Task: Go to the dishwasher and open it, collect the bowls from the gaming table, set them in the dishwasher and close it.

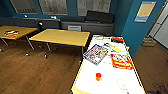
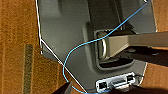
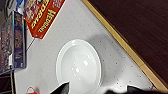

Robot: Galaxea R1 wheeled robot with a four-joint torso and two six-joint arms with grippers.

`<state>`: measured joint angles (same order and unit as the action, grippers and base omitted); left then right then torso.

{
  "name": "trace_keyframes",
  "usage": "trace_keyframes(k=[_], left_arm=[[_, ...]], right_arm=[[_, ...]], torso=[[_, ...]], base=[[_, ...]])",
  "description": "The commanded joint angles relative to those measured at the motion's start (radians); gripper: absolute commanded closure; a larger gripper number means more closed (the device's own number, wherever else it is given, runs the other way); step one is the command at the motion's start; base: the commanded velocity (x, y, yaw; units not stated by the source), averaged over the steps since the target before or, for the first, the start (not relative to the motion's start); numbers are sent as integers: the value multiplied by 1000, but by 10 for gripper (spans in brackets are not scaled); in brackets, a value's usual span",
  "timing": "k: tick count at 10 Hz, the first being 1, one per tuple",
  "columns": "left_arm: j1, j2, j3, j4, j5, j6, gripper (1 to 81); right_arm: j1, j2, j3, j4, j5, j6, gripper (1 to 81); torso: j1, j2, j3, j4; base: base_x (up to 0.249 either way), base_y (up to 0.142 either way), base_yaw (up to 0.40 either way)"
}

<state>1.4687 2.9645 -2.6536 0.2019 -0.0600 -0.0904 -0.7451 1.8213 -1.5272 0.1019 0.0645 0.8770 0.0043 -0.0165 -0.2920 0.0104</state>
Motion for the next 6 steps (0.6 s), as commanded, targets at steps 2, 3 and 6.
trace_keyframes(k=[2, 3, 6], left_arm=[[-12, 7, -20, 4, 62, 3, 10], [-12, 9, -20, 5, 62, 3, 10], [-14, 7, -20, 7, 62, 3, 10]], right_arm=[[101, -64, -42, 41, -15, 60, 10], [102, -57, -72, 42, -22, 100, 10], [115, -23, -112, 42, -29, 106, 10]], torso=[[0, 0, 0, 0], [0, 0, 0, 0], [0, 0, 0, 0]], base=[[0, 0, 0], [0, 0, 0], [0, 0, 0]])
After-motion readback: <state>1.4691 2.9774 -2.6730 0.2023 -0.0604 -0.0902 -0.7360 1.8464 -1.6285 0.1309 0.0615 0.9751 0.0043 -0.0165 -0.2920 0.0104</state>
